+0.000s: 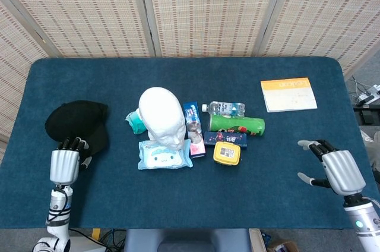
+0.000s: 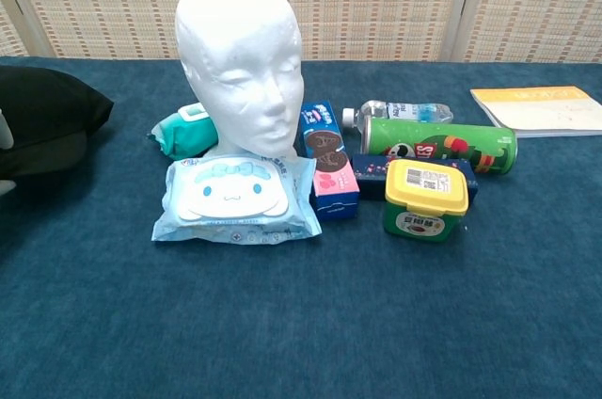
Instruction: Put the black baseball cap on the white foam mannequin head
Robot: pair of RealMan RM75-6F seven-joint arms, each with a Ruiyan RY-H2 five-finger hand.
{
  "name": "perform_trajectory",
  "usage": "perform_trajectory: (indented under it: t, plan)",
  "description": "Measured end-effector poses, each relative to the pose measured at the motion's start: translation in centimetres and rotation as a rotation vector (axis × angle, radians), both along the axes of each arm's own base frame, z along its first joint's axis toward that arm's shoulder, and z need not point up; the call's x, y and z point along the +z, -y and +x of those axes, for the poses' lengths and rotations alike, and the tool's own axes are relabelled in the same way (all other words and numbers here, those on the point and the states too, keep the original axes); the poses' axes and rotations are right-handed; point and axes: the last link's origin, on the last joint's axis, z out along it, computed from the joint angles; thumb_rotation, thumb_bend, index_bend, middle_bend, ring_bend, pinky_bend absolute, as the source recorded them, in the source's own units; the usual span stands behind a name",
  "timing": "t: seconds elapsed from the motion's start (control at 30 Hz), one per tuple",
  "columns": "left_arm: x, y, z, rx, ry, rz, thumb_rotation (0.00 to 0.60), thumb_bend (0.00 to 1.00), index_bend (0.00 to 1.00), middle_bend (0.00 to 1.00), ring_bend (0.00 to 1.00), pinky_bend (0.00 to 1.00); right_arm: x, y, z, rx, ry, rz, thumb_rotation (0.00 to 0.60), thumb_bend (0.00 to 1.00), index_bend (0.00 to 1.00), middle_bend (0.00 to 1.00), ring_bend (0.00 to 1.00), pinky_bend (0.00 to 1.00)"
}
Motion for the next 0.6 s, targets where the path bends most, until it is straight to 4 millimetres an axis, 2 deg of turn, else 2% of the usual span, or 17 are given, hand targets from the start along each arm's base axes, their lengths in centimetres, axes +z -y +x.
perform_trajectory:
  t: [0.27,0.6]
  plan:
    - [0.4,-0.7,-0.3,0.033,-0.033,0.019,0.6,0.2,0.44,0.4,0.27,0.44,0.1,0.0,0.0,-0.001,0.002,-0.002,0.6,0.0,0.29,0.39,0.29,0.62]
    - [0.9,-1.1,-0.8,0.11,-0.061,0.056,0.6,0.22,0.4,0.4,0.27,0.43,0.1,0.0,0.0,-0.001,0.002,-0.002,0.6,0.0,0.29,0.39,0.29,0.62]
